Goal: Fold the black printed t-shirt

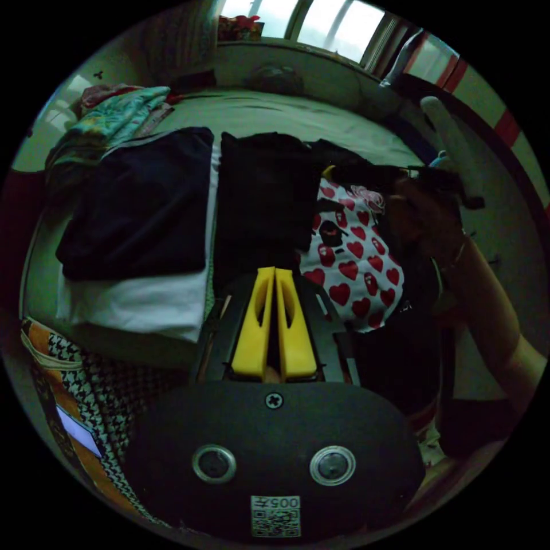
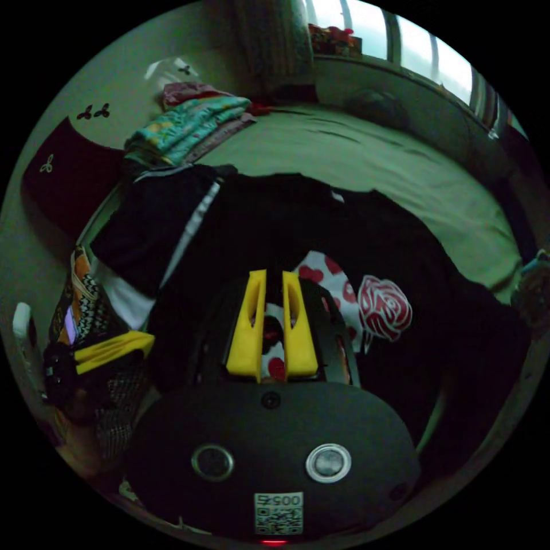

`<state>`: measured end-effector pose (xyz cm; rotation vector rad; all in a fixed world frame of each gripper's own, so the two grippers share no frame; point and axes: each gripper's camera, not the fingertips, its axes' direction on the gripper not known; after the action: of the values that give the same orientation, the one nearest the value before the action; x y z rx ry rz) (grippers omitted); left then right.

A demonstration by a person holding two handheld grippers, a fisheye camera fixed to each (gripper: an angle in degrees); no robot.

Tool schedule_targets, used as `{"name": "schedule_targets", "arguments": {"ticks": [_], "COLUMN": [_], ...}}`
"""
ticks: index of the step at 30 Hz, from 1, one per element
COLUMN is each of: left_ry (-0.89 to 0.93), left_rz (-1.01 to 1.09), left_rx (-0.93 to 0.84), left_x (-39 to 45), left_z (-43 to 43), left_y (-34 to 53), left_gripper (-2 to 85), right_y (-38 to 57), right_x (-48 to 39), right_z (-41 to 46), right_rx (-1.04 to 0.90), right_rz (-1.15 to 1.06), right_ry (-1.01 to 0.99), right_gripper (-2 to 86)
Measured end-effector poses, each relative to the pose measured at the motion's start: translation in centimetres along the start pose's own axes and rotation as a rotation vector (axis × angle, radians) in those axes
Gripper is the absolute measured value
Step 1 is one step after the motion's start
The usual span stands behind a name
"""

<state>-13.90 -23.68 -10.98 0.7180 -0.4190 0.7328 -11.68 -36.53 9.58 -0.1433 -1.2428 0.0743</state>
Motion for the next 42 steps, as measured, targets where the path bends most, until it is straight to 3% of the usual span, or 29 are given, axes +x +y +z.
{"name": "schedule_targets", "arguments": {"ticks": [7, 13, 26, 29, 32, 37, 42], "left_ry": [-0.04, -0.038, -0.129, -0.158, -0.121, 0.053, 0.089], "left_rz": [-0.078, -0.09, -0.087, 0.017, 0.116, 0.232, 0.348], "left_rx": [0.032, -0.062, -0.035, -0.099, -0.023, 0.053, 0.014], "left_x": [4.5, 9.2, 19.6, 23.3, 27.5, 36.0, 45.0], "left_z": [3.7, 9.0, 12.7, 13.0, 11.8, 12.6, 16.4], "left_y": [-5.4, -7.9, -10.6, -11.7, -12.7, -15.8, -19.2], "left_gripper": [-0.6, -0.7, -0.7, -0.6, -0.5, -0.6, -0.6], "right_y": [3.1, 4.5, 7.6, 8.7, 10.8, 15.7, 18.4], "right_x": [4.1, 6.2, 13.9, 17.0, 20.9, 26.9, 31.2], "right_z": [-0.1, 0.0, -2.9, -5.3, -8.3, -11.7, -15.0], "right_rx": [0.007, 0.077, 0.044, 0.066, 0.082, 0.034, 0.035], "right_rz": [0.032, 0.11, 0.152, 0.223, 0.254, 0.319, 0.387], "right_ry": [-0.096, -0.039, -0.03, 0.124, 0.205, 0.213, 0.238], "right_gripper": [4.1, 2.9, -1.3, -1.3, -1.3, -1.2, -1.1]}}
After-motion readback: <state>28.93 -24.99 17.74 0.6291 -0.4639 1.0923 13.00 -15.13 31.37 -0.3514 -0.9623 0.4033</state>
